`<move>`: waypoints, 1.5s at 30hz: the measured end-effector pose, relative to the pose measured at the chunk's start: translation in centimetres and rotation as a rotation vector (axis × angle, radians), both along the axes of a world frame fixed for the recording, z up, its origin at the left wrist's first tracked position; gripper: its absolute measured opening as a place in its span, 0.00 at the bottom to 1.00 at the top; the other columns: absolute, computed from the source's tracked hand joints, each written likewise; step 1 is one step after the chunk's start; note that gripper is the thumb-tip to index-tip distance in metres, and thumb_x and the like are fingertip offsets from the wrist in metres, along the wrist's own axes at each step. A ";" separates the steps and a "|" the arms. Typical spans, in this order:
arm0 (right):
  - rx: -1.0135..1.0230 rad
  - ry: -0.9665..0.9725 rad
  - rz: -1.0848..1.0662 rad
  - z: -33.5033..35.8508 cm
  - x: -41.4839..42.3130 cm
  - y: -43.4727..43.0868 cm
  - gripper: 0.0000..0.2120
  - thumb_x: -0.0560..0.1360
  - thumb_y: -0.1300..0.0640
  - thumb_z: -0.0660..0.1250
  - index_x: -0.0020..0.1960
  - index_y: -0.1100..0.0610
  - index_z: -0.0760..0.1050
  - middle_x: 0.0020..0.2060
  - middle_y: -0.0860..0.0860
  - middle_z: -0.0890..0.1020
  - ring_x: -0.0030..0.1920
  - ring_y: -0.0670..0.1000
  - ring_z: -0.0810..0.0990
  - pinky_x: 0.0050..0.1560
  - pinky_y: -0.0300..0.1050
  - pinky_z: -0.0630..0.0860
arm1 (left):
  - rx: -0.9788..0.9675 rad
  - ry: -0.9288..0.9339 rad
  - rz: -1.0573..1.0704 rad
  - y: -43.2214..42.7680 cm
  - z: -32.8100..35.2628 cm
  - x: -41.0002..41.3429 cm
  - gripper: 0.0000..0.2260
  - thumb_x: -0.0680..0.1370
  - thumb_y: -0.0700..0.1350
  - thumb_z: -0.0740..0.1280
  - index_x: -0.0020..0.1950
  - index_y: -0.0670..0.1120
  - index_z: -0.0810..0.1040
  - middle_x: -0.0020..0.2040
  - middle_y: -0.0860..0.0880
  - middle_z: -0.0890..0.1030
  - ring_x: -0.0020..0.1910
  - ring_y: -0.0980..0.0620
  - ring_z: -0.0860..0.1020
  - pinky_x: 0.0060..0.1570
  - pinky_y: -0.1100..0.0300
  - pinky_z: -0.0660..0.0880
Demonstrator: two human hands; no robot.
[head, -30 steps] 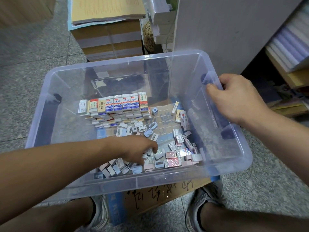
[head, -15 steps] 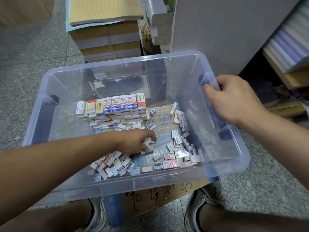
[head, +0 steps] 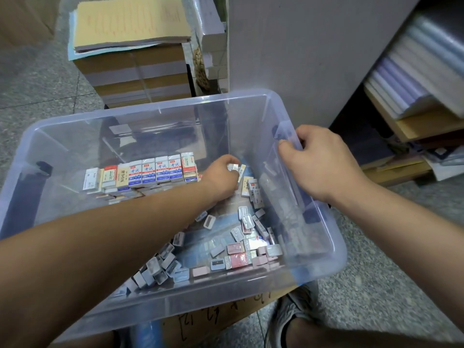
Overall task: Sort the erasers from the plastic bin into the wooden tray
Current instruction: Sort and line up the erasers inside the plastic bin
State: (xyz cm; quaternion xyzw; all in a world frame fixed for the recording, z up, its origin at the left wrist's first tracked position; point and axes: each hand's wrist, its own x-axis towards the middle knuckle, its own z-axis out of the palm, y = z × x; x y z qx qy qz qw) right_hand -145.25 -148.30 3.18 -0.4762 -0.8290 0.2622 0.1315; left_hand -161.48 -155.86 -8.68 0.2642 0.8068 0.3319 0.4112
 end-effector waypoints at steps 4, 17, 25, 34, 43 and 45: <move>-0.001 0.015 0.009 -0.1 0.0 0.1 0.17 0.77 0.47 0.62 0.35 0.57 0.67 0.31 0.50 0.74 0.38 0.58 0.74 0.36 0.48 0.64 | -0.012 0.028 -0.080 1.1 -0.8 0.6 0.15 0.82 0.42 0.59 0.67 0.51 0.75 0.42 0.43 0.82 0.33 0.48 0.77 0.35 0.58 0.75; -0.009 0.027 0.006 -0.3 0.2 0.2 0.18 0.77 0.47 0.63 0.33 0.55 0.65 0.30 0.49 0.72 0.35 0.55 0.71 0.31 0.47 0.62 | -0.019 0.083 -0.186 0.9 -2.3 2.1 0.23 0.75 0.51 0.76 0.65 0.50 0.71 0.63 0.46 0.74 0.43 0.53 0.77 0.29 0.70 0.70; -0.017 0.033 0.007 -0.2 0.2 0.2 0.18 0.77 0.47 0.63 0.34 0.55 0.66 0.30 0.50 0.73 0.35 0.56 0.73 0.33 0.48 0.63 | -0.091 0.037 -0.315 0.2 -1.6 1.7 0.43 0.66 0.47 0.84 0.73 0.53 0.62 0.70 0.47 0.68 0.60 0.48 0.73 0.54 0.58 0.71; -0.025 0.043 0.001 -0.2 0.2 0.2 0.18 0.77 0.47 0.63 0.33 0.56 0.66 0.29 0.49 0.72 0.34 0.55 0.72 0.32 0.48 0.63 | -0.113 0.033 -0.266 1.0 -2.0 1.9 0.43 0.61 0.44 0.85 0.72 0.49 0.70 0.65 0.46 0.75 0.57 0.45 0.78 0.56 0.56 0.76; -0.022 0.035 0.000 -0.3 0.1 0.3 0.17 0.76 0.48 0.62 0.33 0.56 0.66 0.29 0.50 0.72 0.33 0.54 0.71 0.32 0.47 0.63 | -0.133 -0.107 -0.169 1.1 -0.9 1.8 0.27 0.67 0.38 0.82 0.61 0.51 0.76 0.44 0.52 0.76 0.37 0.56 0.76 0.22 0.70 0.70; -0.020 0.034 -0.003 -0.3 0.1 0.3 0.17 0.76 0.48 0.62 0.33 0.56 0.66 0.29 0.50 0.72 0.33 0.54 0.71 0.32 0.47 0.63 | -0.134 -0.128 -0.153 1.2 -0.9 1.9 0.26 0.67 0.36 0.82 0.58 0.51 0.75 0.43 0.49 0.78 0.36 0.55 0.77 0.22 0.69 0.71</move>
